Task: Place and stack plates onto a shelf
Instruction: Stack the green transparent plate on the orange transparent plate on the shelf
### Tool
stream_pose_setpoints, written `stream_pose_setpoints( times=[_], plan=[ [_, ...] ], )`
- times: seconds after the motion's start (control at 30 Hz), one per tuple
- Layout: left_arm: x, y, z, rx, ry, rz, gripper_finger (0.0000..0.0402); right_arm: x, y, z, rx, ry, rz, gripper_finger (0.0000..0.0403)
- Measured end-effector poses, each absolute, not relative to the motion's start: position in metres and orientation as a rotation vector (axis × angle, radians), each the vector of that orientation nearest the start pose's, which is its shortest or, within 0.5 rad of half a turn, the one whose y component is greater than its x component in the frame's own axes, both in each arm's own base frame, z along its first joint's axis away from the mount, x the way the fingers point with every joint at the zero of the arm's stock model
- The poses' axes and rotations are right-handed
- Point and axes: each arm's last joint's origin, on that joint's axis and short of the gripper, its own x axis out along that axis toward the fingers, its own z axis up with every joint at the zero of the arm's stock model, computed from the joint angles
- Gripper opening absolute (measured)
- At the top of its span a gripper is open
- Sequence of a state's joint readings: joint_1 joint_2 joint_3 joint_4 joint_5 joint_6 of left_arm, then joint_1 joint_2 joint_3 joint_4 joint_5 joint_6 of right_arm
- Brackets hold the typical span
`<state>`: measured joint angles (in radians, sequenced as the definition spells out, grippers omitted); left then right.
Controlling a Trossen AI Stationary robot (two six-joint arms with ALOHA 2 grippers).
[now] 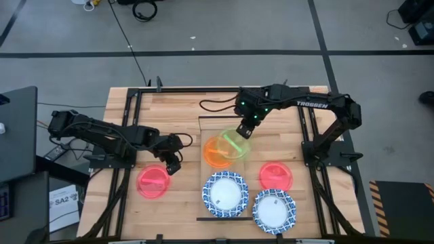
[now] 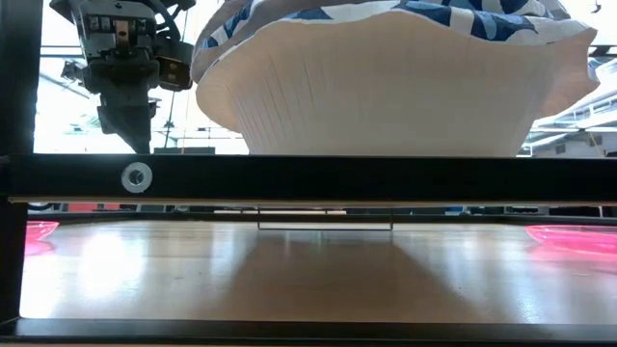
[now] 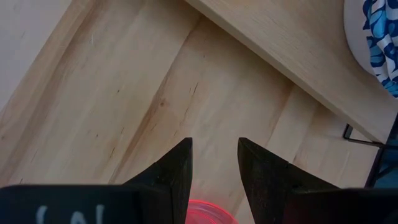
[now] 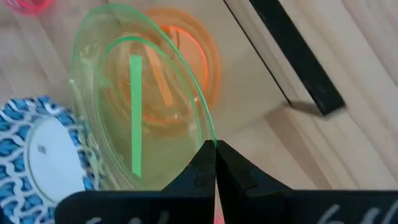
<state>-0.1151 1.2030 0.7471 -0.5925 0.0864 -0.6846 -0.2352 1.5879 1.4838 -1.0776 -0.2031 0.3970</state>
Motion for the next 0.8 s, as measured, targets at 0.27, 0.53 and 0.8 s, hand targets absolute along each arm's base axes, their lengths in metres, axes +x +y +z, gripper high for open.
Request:
stream_pose_setpoints(
  times=[0.27,0.53,0.8],
  plan=[
    [0.218,-0.028,0.212,-0.603,1.069,0.184,0.0134,0.315,-0.06,0.307,0.551,1.055,-0.266,0.0008],
    [0.218,-0.028,0.212,-0.603,1.068,0.184,0.0134,0.319,-0.055,0.293,0.523,1.031,-0.264,0.0008],
    [0.218,-0.028,0.212,-0.601,1.067,0.19,0.0134,0.324,-0.055,0.278,0.516,0.97,-0.255,0.0008]
  ],
)
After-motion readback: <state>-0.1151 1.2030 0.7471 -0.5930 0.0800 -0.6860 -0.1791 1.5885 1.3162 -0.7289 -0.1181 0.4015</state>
